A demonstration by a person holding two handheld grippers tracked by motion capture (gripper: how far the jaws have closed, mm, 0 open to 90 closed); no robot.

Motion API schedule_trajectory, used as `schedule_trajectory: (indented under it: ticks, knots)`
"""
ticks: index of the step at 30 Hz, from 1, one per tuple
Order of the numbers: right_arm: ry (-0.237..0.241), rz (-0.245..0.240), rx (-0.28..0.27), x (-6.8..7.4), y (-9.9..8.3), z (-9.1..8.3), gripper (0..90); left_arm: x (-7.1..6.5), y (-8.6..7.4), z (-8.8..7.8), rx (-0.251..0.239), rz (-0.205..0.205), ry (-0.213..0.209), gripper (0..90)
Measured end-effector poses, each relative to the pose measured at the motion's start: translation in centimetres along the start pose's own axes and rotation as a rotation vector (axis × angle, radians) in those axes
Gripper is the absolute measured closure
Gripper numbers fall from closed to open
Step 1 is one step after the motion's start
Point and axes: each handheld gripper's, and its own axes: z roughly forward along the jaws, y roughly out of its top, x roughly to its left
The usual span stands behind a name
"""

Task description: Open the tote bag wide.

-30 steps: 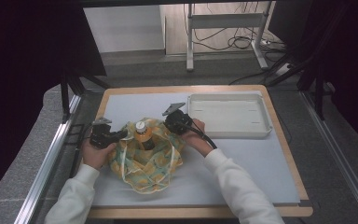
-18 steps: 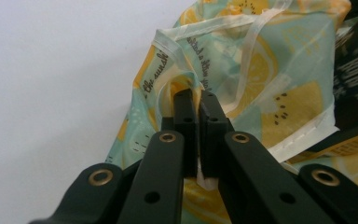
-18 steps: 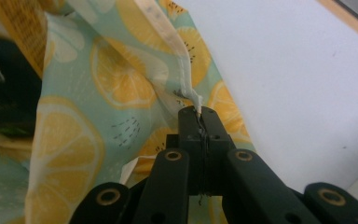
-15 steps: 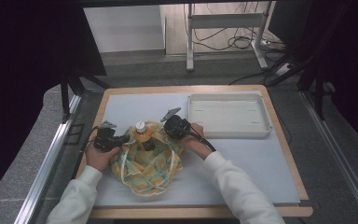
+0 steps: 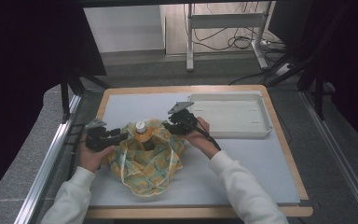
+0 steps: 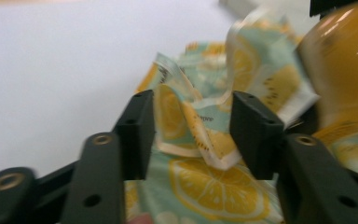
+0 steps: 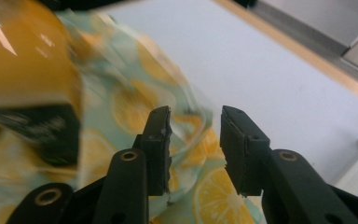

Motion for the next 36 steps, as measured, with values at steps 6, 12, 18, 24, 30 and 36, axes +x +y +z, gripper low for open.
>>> schedule_trajectory:
  ticks: [6,12,18,24,30,36]
  knots:
    - [0.027,0.017,-0.09,0.2,1.1,-2.9,55.6,-0.8,0.6,-3.4,-0.069,0.019,-0.044,35.7]
    - [0.059,0.04,-0.121,0.8,1.0,-4.3,51.7,-1.9,-0.1,-4.8,-0.087,0.049,-0.037,48.6]
    - [0.124,0.037,-0.126,2.0,0.4,-4.9,68.8,-3.3,-0.1,-4.8,-0.037,0.111,-0.097,89.2]
    - [0.176,0.003,-0.091,3.7,-0.4,-4.8,88.6,-4.2,-0.4,-3.0,0.032,0.133,-0.099,90.0]
    - [0.2,-0.048,-0.037,5.4,-1.3,-3.6,88.6,-4.3,-0.8,-0.6,0.095,0.123,-0.092,90.0]
    - [0.19,-0.061,0.029,6.3,-2.3,-1.3,88.5,-3.2,-1.1,2.0,0.135,0.103,-0.065,90.0]
